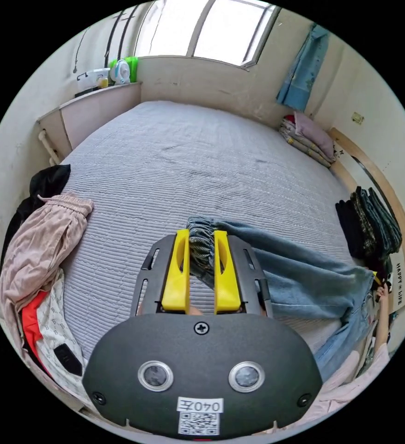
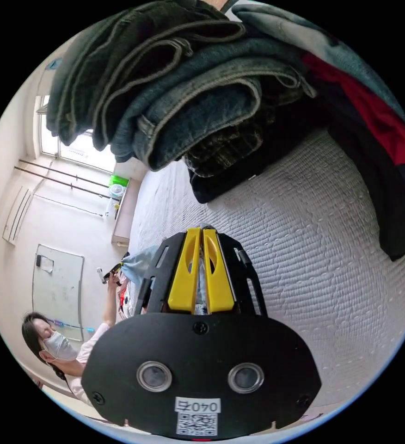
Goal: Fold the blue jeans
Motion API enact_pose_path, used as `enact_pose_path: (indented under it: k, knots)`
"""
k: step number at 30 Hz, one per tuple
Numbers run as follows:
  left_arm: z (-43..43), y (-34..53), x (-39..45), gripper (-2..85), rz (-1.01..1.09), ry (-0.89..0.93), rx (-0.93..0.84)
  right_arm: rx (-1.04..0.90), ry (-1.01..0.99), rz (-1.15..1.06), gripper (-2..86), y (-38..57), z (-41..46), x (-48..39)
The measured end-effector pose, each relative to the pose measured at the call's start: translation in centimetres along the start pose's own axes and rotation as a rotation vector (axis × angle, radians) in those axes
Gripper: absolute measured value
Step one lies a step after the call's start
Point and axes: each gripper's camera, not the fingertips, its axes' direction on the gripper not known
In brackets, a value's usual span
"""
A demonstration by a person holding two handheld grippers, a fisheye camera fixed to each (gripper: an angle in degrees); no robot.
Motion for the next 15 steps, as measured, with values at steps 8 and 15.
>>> enact_pose_path:
  k: [8, 15]
  knots:
    - [4.6, 4.7, -0.2, 9.3, -0.173, -0.149, -0.099, -0.029, 0.075, 0.126, 10.1, 2.2, 7.9, 3.2]
    - [0.3, 7.9, 10.8, 0.0, 0.230, -0.355, 0.090, 0.023, 0.622, -0.303, 0.7, 7.7, 15.2, -8.4]
